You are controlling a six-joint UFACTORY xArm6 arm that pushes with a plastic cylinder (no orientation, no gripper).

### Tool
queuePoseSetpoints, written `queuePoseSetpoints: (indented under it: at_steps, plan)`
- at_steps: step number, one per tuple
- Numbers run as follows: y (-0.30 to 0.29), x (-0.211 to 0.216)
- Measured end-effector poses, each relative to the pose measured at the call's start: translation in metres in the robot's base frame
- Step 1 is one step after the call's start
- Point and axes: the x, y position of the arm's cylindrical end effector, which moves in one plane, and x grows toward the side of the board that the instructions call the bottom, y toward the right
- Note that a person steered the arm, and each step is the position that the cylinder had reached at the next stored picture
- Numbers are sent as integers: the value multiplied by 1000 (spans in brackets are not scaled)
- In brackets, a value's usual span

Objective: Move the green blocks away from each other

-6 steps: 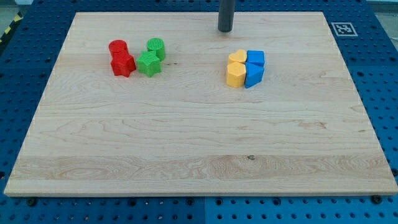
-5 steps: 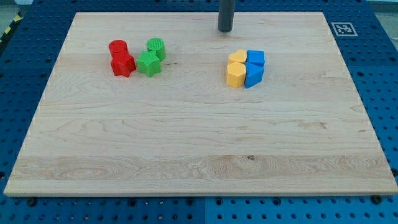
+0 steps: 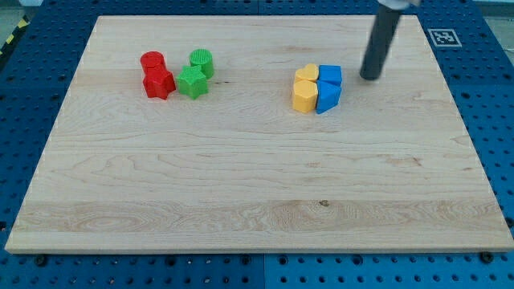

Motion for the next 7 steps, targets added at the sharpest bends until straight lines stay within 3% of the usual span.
queuePoseSetpoints:
  at_steps: [1,2,3,4,5,7]
  plan:
    - [-10,71]
    - [-78,117]
    - [-172,115]
    - [-258,73]
    - [-279,45]
    - [-298,43]
